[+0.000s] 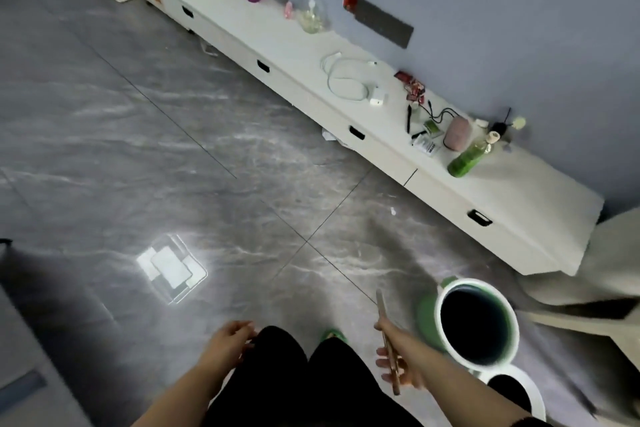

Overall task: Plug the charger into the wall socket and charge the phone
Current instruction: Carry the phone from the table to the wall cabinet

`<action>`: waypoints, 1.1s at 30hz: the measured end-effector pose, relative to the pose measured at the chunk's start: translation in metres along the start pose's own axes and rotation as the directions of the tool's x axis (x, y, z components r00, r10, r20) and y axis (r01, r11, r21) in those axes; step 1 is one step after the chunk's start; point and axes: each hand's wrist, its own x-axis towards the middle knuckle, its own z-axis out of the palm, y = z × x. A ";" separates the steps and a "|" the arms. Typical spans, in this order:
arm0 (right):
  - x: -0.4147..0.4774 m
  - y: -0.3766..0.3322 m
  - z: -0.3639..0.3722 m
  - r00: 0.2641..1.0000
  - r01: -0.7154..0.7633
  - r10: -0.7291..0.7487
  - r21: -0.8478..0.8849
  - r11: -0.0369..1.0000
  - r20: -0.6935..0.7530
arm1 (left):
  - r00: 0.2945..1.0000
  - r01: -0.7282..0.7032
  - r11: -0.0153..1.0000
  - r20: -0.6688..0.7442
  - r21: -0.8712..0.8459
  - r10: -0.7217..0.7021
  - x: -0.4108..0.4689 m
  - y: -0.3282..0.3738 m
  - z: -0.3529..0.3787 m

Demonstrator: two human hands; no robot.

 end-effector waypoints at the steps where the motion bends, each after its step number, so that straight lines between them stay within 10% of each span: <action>1: 0.001 -0.025 0.004 0.999 0.028 -0.028 -0.002 1.000 0.019 | 1.000 0.016 1.000 -0.013 -0.009 -0.016 0.007 0.010 -0.004; 17: 0.037 -0.334 0.041 0.996 0.086 -0.087 -0.039 0.996 -0.032 | 1.000 -0.024 0.998 0.005 0.051 0.024 0.171 0.287 -0.089; 33: 0.080 -0.553 -0.069 0.998 -0.002 0.013 0.171 0.985 -0.068 | 0.994 0.001 0.984 0.103 0.178 -0.020 0.319 0.569 -0.018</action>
